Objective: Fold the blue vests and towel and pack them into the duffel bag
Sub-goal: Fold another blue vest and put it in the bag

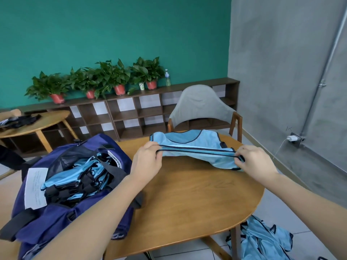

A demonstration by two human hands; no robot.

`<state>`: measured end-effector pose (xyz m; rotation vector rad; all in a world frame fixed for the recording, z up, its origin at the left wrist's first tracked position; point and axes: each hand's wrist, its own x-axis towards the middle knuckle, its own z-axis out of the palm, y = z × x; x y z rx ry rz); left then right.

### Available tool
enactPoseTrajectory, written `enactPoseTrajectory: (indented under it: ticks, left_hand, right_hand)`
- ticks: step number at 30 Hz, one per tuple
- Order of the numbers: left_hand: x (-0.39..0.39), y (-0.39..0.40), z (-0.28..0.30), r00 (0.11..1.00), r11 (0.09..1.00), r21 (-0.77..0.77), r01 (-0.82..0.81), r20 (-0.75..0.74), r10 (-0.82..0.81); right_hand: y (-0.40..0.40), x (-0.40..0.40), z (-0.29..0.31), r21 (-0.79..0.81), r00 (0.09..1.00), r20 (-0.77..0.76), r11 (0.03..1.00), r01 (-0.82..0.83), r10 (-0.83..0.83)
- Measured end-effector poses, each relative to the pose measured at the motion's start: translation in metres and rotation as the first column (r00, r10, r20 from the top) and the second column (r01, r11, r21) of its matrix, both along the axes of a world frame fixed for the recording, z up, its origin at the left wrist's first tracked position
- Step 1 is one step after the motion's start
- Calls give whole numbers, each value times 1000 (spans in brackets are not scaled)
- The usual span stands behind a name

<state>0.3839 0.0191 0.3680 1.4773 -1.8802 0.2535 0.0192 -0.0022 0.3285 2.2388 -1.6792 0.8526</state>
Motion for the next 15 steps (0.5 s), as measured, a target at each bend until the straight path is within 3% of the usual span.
enactPoseTrajectory:
  ticks: [9,15]
  left_hand:
    - [26,-19,66,996,988,-140,58,-63,-67]
    - [42,-20,97,986,987,-104,126,120,-113]
  right_hand:
    - [-17,-9,48,-27,998,59,999,26,-24]
    - [-24,-9,75,-159,894,448,984,75,4]
